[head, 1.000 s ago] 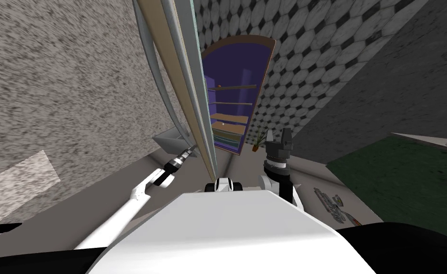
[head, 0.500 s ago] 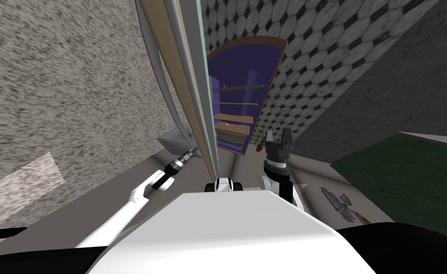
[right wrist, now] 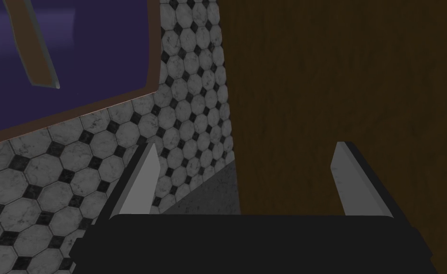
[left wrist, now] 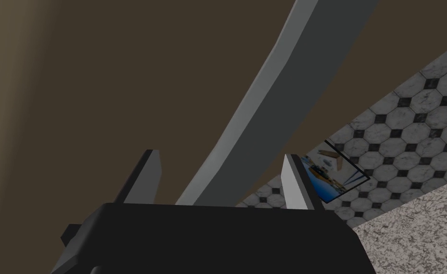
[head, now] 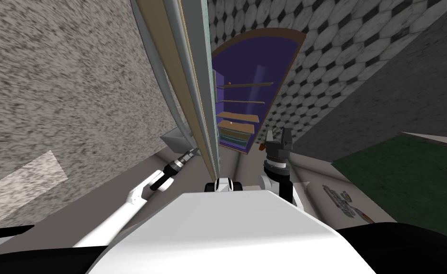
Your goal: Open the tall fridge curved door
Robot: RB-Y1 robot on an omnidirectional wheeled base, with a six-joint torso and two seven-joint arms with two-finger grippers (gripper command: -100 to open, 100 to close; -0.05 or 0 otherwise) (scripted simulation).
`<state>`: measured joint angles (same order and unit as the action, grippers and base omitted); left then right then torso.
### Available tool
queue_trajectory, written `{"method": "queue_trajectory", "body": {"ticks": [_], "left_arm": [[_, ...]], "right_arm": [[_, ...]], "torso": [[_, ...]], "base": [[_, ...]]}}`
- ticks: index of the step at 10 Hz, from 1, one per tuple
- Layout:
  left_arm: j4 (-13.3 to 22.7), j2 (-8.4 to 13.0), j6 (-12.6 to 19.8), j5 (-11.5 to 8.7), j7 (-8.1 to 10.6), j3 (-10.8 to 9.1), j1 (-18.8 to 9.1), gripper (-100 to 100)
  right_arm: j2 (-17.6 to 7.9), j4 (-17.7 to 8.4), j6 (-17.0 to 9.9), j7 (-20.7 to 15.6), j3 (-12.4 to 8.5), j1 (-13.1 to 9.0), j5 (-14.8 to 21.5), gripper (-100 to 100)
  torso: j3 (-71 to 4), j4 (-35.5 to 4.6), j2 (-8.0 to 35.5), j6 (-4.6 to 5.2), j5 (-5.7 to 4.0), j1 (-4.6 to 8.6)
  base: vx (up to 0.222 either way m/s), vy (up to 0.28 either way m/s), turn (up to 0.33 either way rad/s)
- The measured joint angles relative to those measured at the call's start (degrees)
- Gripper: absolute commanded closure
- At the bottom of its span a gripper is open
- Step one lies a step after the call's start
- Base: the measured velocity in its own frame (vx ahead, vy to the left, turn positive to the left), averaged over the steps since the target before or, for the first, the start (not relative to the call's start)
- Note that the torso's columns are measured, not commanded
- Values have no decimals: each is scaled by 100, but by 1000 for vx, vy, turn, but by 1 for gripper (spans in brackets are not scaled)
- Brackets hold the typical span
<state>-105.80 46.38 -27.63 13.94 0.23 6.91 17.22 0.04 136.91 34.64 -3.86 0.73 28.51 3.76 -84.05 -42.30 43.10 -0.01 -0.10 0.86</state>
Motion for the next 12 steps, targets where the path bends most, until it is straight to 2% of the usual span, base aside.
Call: {"method": "queue_trajectory", "body": {"ticks": [6, 9, 10, 12], "left_arm": [[129, 9, -71, -12, 17, 5, -47, 100], [36, 65, -117, -5, 0, -15, 19, 100], [53, 71, -199, 4, -7, 19, 39, -100], [-199, 309, -110, -85, 145, -92, 100, -100]], "right_arm": [[1, 0, 0, 0, 1, 0, 0, 0], [-2, 0, 0, 0, -2, 0, 0, 0], [-1, 0, 0, 0, -1, 0, 0, 0], [2, 0, 0, 0, 1, 0, 0, 0]], "torso": [[-7, -2, -10, 13, 8, -40], [4, -8, 9, 6, 17, -68], [1, -9, 4, 10, 9, -42], [-45, -1, -70, 5, -16, -1]], "base": [[1, -15, -2], [-10, 219, -5], [4, 108, 74], [11, -52, 103]]}}
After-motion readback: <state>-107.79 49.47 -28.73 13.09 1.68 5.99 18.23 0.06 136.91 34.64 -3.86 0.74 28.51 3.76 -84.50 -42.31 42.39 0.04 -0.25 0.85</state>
